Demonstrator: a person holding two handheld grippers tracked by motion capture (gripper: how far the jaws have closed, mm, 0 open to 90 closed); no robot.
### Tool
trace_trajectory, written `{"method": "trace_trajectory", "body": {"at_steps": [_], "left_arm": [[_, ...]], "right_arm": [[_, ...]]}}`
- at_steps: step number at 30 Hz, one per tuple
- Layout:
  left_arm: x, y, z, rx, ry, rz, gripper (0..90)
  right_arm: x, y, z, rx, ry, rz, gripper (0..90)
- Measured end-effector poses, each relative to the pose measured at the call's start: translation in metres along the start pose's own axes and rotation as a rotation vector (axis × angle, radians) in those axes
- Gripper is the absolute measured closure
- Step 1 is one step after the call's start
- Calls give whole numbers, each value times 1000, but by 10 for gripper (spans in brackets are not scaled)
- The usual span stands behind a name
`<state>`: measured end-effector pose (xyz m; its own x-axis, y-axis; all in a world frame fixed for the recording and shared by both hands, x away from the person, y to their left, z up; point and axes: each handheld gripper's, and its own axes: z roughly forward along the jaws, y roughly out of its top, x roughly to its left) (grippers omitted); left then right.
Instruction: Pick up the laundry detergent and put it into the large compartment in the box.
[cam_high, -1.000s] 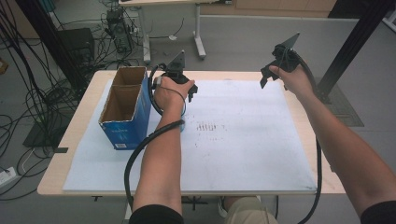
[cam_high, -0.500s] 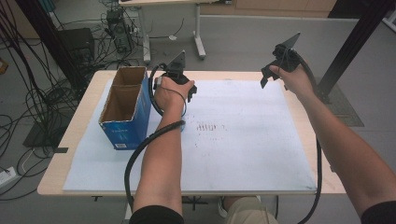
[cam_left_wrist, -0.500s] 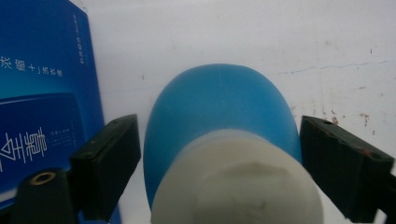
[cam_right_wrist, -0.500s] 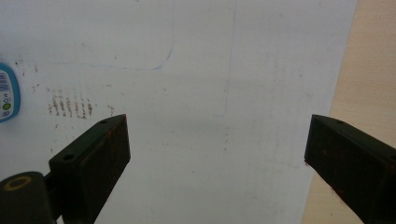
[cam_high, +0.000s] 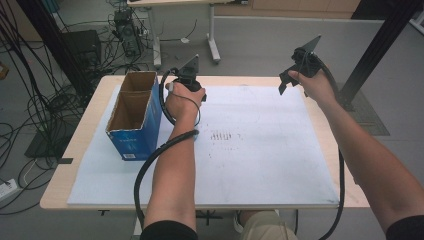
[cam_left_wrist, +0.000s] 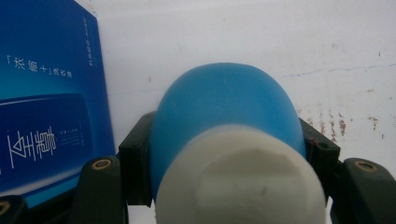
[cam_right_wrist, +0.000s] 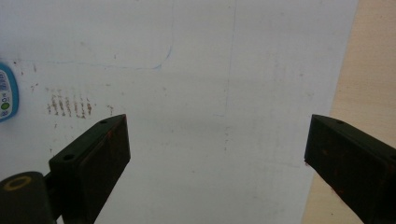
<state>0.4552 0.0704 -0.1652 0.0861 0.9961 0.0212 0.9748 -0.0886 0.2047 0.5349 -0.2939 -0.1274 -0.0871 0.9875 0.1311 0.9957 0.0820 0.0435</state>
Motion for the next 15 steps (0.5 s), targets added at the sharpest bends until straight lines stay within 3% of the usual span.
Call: {"method": "trace_trajectory", "body": {"at_steps": [15], "left_arm": [[1,1,0,1,-2,0,373]], "right_arm": [[0,0,0,1,0,2,68]]}}
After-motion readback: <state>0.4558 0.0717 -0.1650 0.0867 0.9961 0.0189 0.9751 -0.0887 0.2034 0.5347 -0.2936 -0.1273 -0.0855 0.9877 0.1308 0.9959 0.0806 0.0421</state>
